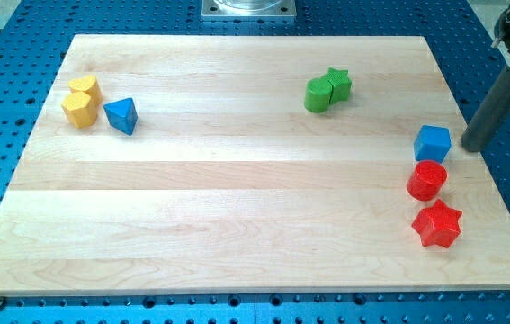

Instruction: Move the cube above the red circle

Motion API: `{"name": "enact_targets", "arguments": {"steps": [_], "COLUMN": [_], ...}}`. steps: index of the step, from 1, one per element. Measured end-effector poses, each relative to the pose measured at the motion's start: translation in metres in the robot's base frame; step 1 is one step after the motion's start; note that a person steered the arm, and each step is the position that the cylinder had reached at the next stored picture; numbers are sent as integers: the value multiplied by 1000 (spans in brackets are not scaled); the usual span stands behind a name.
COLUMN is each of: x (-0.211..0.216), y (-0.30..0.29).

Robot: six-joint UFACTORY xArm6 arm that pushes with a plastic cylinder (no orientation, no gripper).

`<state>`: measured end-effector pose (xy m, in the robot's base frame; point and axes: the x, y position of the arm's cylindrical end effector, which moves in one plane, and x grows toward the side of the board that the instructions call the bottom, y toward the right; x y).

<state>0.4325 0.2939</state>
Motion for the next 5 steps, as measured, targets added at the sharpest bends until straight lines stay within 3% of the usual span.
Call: {"name": "enact_targets", "arguments": {"steps": [3, 4, 5], "x": [0, -22, -44], "y": [-37, -43, -183]}}
